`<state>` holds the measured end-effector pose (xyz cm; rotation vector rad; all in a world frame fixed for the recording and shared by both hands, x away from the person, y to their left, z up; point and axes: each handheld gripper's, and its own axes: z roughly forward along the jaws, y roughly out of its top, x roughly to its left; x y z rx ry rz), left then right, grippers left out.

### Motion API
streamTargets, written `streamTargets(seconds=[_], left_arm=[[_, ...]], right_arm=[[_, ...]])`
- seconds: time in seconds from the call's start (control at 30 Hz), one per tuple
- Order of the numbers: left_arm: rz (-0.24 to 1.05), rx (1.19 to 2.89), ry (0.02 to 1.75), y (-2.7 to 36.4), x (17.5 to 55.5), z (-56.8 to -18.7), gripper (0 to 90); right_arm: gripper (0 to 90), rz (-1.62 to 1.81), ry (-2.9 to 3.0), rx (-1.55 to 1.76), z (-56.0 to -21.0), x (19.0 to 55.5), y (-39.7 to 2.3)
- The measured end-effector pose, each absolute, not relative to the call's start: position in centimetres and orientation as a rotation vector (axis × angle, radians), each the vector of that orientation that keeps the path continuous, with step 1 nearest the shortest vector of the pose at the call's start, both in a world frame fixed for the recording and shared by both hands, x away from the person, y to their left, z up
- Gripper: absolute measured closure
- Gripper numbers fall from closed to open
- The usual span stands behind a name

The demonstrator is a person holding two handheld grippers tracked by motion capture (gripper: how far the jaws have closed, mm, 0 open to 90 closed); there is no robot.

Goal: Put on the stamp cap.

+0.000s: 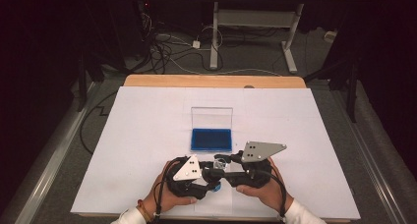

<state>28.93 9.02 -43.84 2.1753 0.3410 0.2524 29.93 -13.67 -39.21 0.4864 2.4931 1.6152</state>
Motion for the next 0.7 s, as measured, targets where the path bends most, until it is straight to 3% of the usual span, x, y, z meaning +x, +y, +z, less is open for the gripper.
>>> streamTargets(seconds=[0.7], left_arm=[[0.322,2.239,0.313,8.88,28.7,-44.14,36.4]], right_arm=[[57.4,1.561,2.544,0.475,-39.65,29.99,-13.3]])
